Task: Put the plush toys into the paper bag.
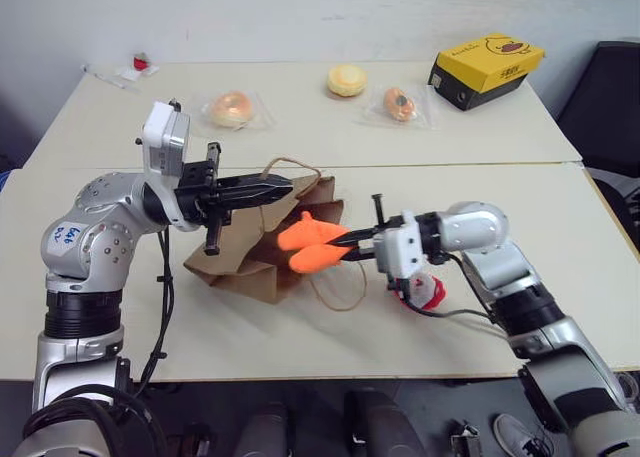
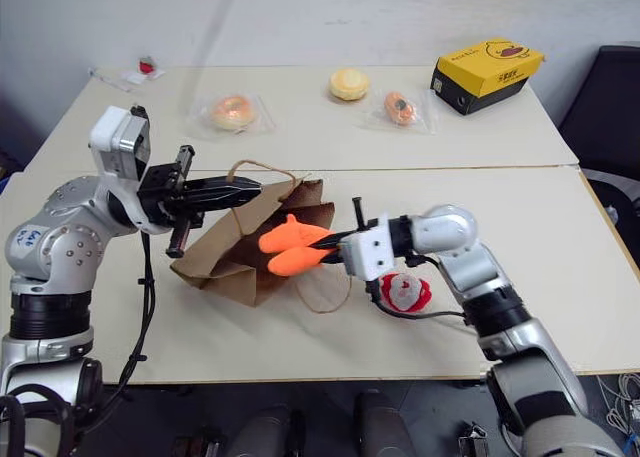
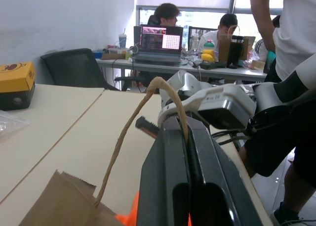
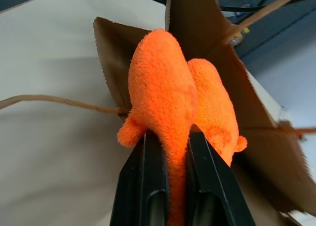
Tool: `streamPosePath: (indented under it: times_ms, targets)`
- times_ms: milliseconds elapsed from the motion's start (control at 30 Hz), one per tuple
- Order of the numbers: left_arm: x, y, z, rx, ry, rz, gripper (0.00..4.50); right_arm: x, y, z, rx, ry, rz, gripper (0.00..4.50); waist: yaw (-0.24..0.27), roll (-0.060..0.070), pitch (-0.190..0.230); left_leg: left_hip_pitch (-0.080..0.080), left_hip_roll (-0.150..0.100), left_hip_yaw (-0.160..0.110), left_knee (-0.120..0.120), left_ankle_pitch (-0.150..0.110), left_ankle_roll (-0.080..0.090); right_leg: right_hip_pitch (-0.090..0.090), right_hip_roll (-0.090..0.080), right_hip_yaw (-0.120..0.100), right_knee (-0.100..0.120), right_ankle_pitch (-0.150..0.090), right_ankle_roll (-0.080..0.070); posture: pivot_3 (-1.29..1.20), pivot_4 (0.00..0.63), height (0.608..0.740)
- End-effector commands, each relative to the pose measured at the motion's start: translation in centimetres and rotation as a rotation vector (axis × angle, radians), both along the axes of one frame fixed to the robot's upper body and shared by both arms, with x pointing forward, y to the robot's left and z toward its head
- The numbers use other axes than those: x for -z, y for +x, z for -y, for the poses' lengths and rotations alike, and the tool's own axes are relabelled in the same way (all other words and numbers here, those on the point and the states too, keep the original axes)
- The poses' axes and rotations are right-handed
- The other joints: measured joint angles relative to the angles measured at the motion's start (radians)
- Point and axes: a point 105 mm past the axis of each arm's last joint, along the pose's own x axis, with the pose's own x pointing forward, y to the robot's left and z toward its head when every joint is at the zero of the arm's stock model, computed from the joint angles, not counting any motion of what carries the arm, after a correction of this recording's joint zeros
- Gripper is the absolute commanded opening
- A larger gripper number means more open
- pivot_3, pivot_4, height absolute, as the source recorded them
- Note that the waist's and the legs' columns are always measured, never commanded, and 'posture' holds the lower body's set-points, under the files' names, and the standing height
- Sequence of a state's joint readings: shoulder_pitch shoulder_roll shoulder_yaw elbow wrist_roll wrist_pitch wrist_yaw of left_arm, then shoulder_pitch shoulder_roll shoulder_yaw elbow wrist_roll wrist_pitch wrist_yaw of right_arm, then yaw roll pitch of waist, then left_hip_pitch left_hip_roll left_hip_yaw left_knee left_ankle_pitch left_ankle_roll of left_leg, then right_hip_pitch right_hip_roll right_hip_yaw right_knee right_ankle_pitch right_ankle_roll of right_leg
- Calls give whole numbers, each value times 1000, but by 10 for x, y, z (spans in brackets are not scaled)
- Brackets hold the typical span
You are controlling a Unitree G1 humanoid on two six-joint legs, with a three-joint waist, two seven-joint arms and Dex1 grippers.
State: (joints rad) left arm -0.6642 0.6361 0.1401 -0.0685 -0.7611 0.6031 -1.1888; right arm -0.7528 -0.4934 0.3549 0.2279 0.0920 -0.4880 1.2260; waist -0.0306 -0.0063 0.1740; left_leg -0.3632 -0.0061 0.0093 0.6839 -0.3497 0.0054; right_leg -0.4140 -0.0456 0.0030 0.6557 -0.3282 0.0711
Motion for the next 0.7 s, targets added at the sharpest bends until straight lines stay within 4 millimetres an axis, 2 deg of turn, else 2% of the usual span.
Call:
streamPosePath:
  times_ms: [33, 100, 333, 533, 700]
  targets:
    - [-12, -7, 6, 40, -11, 44, 0, -1, 14, -8, 32, -99, 24, 4, 0, 0, 0, -1, 0, 0, 0, 0, 0, -1, 0, 0, 0, 0, 0, 0, 150, 740]
    - [-12, -7, 8, 50, -15, 39, 0, 3, 20, -13, 25, -161, 44, 4, 0, 0, 0, -5, 0, 0, 2, 0, 0, -3, 0, 0, 1, 0, 0, 0, 150, 740]
    - [-7, -5, 15, 84, -7, 23, 0, -13, 34, -49, 12, -190, 109, 4, -3, 0, 0, -7, 0, -1, 5, 0, 0, -5, 0, -1, 2, 0, 0, 0, 150, 740]
    - [-6, -6, 16, 93, -7, 18, 0, -4, 20, -69, -81, -218, 120, 4, -4, 0, 0, -8, 0, -1, 5, 0, 0, -5, 0, -1, 3, 0, 0, 0, 150, 740]
    - [-4, -5, 15, 81, -12, 16, 0, 14, 21, -77, -74, -191, 91, 4, -4, 0, 0, -8, 0, -2, 6, 0, -1, -5, 0, -2, 3, 0, 0, 0, 150, 740]
